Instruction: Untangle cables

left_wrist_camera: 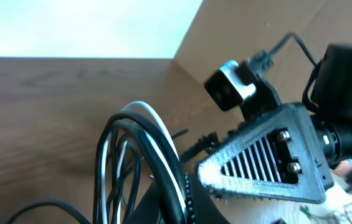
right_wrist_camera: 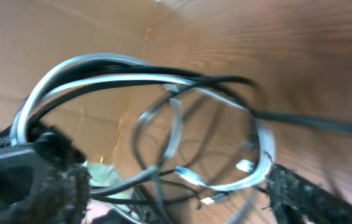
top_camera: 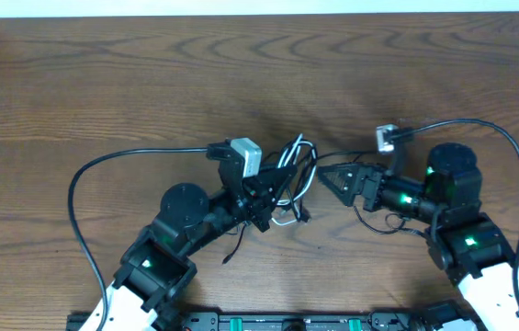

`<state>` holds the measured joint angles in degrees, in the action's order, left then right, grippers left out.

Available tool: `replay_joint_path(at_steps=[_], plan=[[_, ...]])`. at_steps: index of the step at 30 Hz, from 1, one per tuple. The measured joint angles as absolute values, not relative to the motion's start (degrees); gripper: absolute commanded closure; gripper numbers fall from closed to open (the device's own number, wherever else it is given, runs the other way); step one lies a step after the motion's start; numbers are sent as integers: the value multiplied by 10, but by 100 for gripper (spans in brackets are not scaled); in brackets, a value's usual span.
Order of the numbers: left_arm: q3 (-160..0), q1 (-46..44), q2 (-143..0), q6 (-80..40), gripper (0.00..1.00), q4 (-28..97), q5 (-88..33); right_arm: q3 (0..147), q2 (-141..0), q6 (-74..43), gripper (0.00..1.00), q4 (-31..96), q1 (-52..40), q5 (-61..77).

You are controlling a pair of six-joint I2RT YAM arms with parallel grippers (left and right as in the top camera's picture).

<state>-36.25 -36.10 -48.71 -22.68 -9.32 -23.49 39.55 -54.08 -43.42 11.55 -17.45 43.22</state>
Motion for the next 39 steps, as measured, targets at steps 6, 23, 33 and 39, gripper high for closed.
replay_joint_path(at_steps=[6,23,33,39], plan=[[-362,-361,-511,-228,92,-112,-283,396,-567,-465,27,95,-202,421],[-362,-361,-515,-228,92,-123,-328,396,-620,-512,37,60,-205,411],[-362,-362,-535,-229,92,-123,-329,396,-620,-529,76,37,-205,411],[-362,-380,-535,-229,92,-136,-329,396,-620,-536,96,39,-205,402]])
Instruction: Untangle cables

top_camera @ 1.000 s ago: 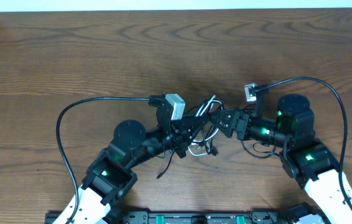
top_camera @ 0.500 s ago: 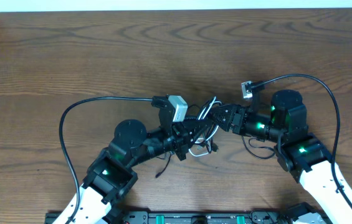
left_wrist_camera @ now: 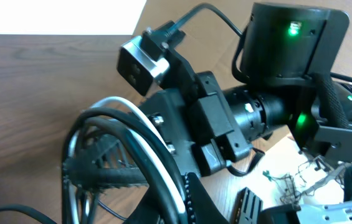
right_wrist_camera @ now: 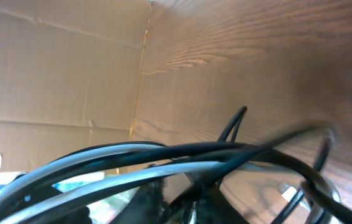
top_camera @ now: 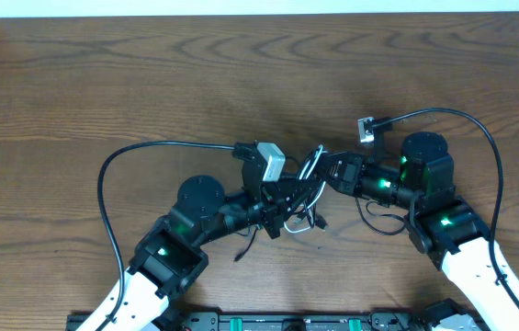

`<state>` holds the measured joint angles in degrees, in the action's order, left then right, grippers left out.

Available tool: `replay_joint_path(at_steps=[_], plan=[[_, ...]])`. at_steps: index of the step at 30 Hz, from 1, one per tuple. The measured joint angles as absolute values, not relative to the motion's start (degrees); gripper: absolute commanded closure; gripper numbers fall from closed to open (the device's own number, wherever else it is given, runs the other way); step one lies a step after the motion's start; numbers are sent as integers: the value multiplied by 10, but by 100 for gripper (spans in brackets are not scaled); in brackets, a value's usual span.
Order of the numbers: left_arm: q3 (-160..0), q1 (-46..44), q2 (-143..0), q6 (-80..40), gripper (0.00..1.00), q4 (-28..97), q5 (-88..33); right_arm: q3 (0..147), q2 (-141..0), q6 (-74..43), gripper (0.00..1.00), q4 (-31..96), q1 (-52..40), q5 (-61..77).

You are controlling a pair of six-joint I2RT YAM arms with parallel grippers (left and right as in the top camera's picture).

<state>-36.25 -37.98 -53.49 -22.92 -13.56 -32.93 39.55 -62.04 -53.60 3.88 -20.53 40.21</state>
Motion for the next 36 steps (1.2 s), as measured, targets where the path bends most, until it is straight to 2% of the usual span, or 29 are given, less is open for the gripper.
replay_joint_path(at_steps=[1,9,17,36], plan=[[-362,-381,-535,-229,92,-135,-329,396,-620,-537,99,39,-205,401],[-362,-383,-535,-229,92,-135,-329,396,-620,-536,99,39,-205,409],[-362,-380,-535,-211,92,-107,-311,396,-611,-536,99,40,-178,473],[-362,-375,-535,-207,92,18,-171,396,-497,-554,99,38,35,634]])
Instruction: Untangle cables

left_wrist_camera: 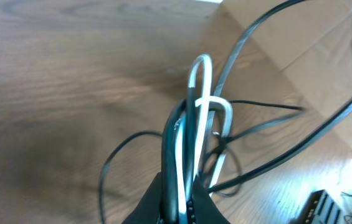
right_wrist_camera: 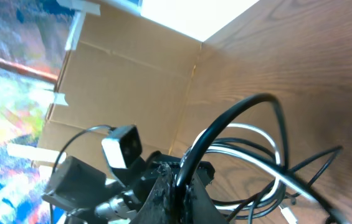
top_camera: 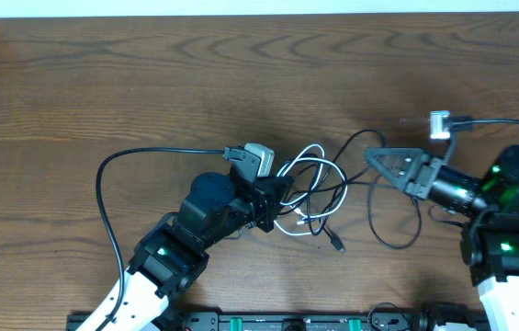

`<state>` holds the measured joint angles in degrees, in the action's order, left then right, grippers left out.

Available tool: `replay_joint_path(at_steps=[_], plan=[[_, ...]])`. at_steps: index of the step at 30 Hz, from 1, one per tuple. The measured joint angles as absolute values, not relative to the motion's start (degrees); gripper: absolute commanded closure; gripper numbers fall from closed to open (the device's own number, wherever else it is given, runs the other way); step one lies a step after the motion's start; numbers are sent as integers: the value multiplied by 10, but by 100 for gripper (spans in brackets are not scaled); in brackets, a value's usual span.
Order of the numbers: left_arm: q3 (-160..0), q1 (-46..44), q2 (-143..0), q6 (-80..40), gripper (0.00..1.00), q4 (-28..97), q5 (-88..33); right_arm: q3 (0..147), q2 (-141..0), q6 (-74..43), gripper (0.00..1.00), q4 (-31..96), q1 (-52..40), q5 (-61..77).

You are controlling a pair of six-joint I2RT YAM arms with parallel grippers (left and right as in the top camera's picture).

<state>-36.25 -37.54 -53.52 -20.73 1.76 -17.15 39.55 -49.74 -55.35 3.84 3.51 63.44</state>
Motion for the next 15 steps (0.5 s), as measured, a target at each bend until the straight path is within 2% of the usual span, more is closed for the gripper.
replay_joint_path(at_steps=[15], plan=[[-363,-376,-535,-184,92,111,-102,396,-486,-620,99,26,223,752]])
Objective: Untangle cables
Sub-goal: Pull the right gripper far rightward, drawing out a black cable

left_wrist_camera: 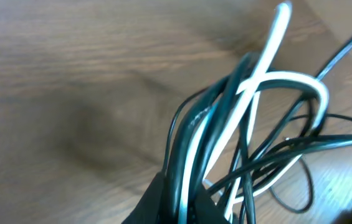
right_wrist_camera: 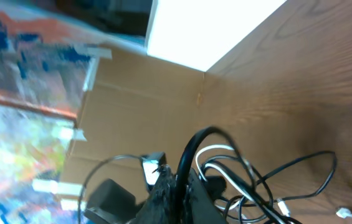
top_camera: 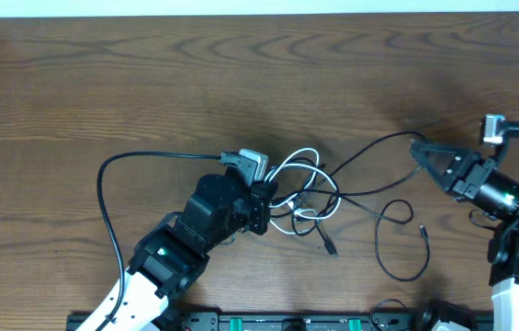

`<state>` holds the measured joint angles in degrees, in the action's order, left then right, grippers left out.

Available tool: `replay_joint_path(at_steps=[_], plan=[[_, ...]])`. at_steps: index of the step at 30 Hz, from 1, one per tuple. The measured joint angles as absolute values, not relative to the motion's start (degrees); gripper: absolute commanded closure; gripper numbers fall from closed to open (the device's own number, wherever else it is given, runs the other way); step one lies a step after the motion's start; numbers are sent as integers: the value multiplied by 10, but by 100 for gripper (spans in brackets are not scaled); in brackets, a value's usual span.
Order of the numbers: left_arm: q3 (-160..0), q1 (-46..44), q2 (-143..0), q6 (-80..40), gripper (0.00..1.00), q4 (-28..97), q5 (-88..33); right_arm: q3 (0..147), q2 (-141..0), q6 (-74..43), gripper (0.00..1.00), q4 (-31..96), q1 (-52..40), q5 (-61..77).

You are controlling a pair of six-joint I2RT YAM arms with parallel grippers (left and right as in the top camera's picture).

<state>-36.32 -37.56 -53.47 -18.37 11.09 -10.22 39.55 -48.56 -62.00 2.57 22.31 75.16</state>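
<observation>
The tangle (top_camera: 302,190) of black and white cables lies mid-table. My left gripper (top_camera: 263,199) is shut on a bunch of its black and white strands (left_wrist_camera: 225,124), which rise from between the fingertips (left_wrist_camera: 157,202). My right gripper (top_camera: 422,151) is far to the right, shut on one black cable (right_wrist_camera: 192,148). That cable (top_camera: 369,152) runs from the tangle up to the right gripper. A slack black loop (top_camera: 397,241) lies on the table below it. A small plug (top_camera: 330,247) trails beneath the tangle.
The brown wooden table (top_camera: 241,74) carries everything. The left arm's own black lead (top_camera: 103,188) arcs over the table at left. A small wrist camera (top_camera: 493,127) sits above the right gripper. A cardboard wall (right_wrist_camera: 132,93) shows in the right wrist view.
My right gripper has moved further right with the black cable still in it, and more of that cable is out of the tangle. The left gripper still holds the bunch in nearly the same spot.
At first my right gripper was open beside the tangle while the left held the bunch. Then the right was pressed into the tangle. Later it was shut on a black cable to the right, and now it is further right, with a loose loop on the table.
</observation>
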Motion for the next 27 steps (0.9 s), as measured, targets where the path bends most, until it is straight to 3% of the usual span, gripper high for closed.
replay_joint_path(at_steps=[12,13,17,18,21,27], plan=[[-363,-376,-535,-182,92,127,-86,396,-486,-687,99,23,311,779],[-363,-376,-535,-182,92,127,-86,396,-486,-690,96,23,314,780],[-363,-376,-535,-182,92,129,-84,396,-486,-697,61,20,324,781],[-363,-376,-535,-182,93,128,-83,396,-486,-696,43,19,325,781],[-363,-376,-535,-182,92,112,-83,396,-485,-685,19,20,325,787],[-363,-375,-535,-182,92,30,-119,396,-485,-655,7,20,325,806]])
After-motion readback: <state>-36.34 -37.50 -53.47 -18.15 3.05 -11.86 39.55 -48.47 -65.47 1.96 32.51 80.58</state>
